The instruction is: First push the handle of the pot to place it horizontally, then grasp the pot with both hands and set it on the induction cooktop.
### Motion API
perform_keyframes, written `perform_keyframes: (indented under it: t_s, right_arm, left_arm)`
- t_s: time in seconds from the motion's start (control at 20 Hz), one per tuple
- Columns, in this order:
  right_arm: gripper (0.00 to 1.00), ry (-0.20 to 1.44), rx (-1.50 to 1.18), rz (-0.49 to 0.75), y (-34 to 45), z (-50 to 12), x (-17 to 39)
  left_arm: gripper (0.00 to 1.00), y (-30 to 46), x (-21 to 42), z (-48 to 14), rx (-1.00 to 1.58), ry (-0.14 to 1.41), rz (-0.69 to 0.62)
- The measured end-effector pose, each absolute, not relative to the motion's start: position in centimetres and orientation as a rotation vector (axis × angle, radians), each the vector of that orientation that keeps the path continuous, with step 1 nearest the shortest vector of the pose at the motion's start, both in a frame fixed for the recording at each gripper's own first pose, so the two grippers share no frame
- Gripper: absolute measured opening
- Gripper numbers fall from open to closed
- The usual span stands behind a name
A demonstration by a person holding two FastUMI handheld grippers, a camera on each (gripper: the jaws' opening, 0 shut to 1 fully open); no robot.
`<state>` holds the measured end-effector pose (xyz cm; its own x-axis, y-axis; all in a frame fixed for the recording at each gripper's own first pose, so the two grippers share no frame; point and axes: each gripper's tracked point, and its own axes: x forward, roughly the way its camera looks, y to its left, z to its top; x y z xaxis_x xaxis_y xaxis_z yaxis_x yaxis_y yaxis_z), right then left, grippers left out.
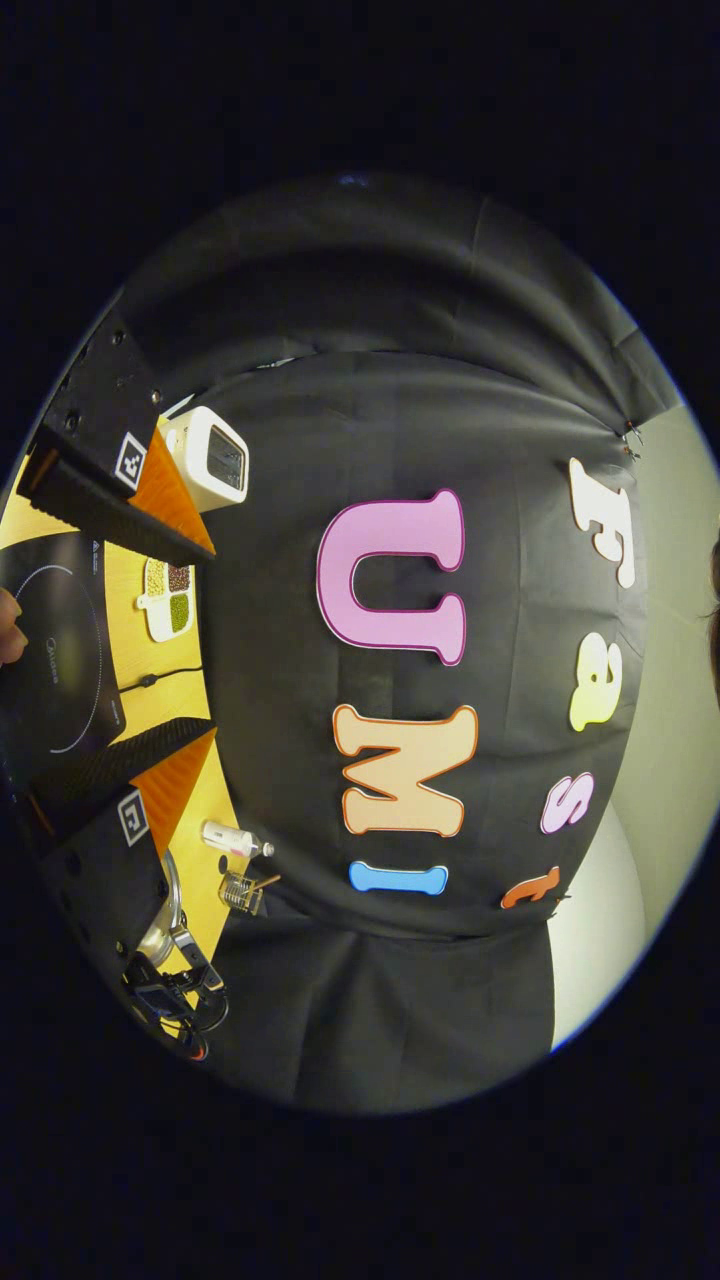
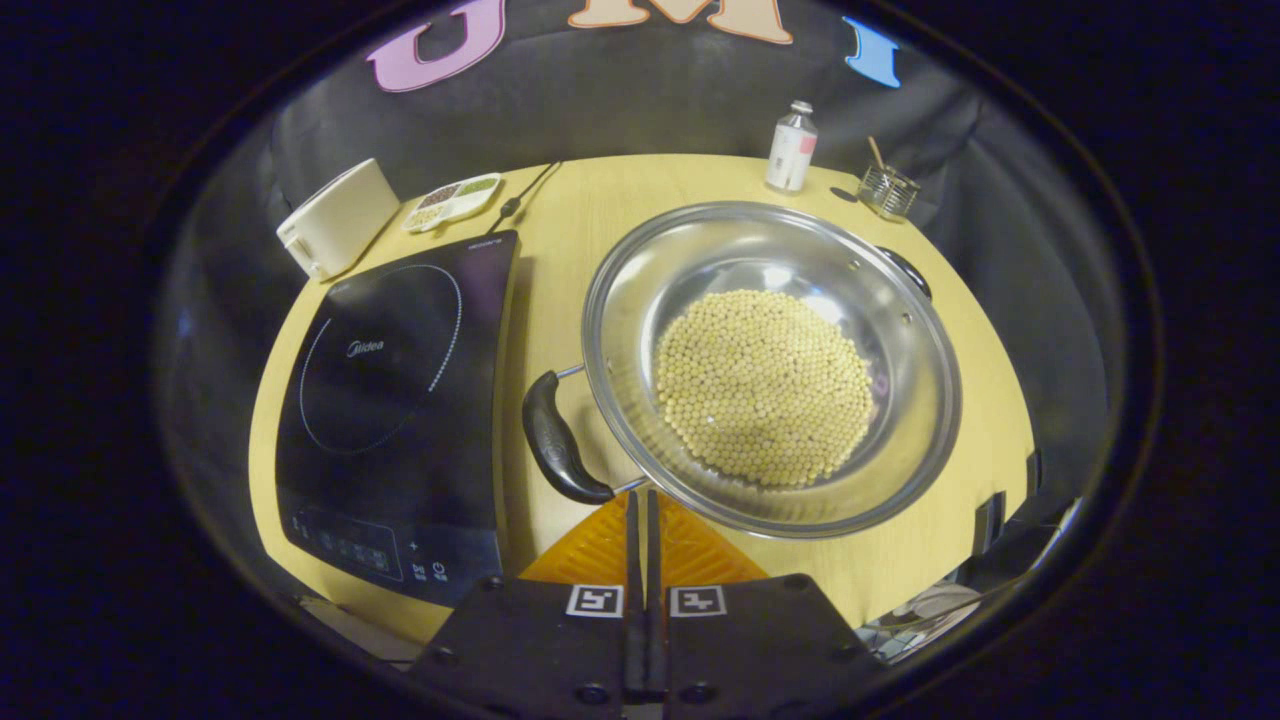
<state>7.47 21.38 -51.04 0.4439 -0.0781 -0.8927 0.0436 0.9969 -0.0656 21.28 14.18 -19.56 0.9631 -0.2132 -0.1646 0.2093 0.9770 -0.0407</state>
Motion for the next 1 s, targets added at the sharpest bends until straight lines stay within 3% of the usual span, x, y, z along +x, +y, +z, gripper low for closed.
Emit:
perform_keyframes:
  t_s: [0.65, 1.0]
  right_arm:
    - [0.02, 1.096, 0.108, -0.15, 24.0, -51.7, 11.1]
    - [0.07, 0.992, 0.182, -0.065, 23.6, -48.0, 12.0]
  left_arm:
    - [0.92, 14.2, 19.5, -18.3, 0.007, 0.168, -0.21]
    - [0.92, 12.2, 19.0, -18.3, -0.007, 0.205, -0.239]
